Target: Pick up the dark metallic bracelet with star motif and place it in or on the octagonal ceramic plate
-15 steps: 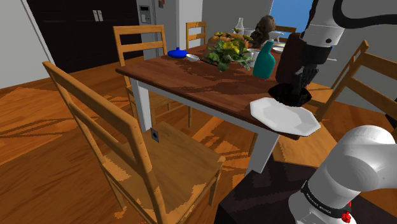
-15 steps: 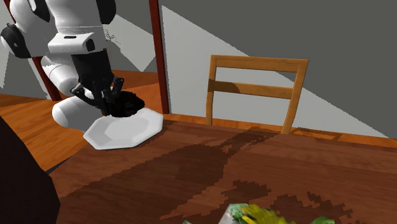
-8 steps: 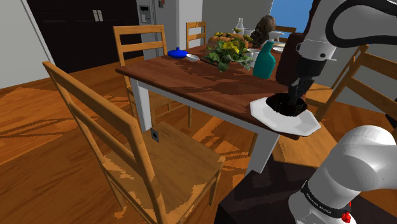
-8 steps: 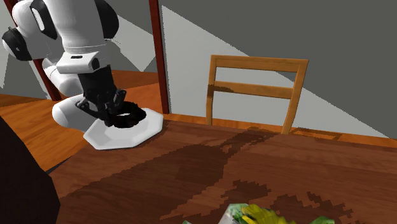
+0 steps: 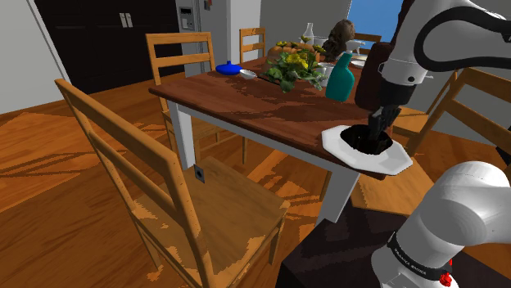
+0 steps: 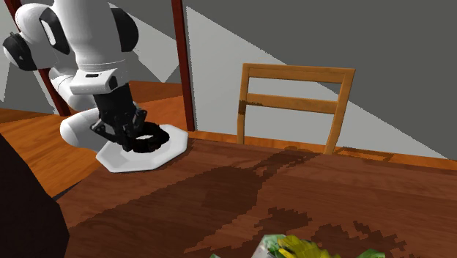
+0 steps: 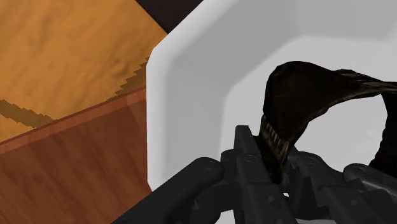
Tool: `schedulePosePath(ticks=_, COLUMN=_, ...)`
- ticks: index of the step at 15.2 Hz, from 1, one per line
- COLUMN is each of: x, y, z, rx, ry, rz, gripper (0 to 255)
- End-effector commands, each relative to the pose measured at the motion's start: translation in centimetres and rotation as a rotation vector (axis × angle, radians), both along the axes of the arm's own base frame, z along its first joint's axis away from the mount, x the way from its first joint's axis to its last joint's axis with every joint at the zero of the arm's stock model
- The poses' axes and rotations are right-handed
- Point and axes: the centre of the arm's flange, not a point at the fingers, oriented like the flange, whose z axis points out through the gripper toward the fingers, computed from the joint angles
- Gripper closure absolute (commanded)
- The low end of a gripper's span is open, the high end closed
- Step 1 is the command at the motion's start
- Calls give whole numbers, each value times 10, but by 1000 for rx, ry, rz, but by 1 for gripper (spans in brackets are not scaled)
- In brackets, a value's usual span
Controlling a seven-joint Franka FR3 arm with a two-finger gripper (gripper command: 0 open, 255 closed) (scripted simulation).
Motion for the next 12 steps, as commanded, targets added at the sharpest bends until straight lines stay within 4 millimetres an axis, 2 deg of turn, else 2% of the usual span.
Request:
schedulePosePath(ticks=1, x=0, y=0, z=0, rx=0, ry=0, rz=0, gripper=255)
schedulePosePath(ticks=2, x=0, y=0, z=0, rx=0, ry=0, rz=0, gripper=255)
schedulePosePath(ticks=3, x=0, y=0, z=0, rx=0, ry=0, rz=0, gripper=0)
schedulePosePath(ticks=8, x=0, y=0, z=0, rx=0, ry=0, rz=0, gripper=0)
schedulePosePath(ticks=12, x=0, y=0, z=50, rx=0, ry=0, rz=0, gripper=0)
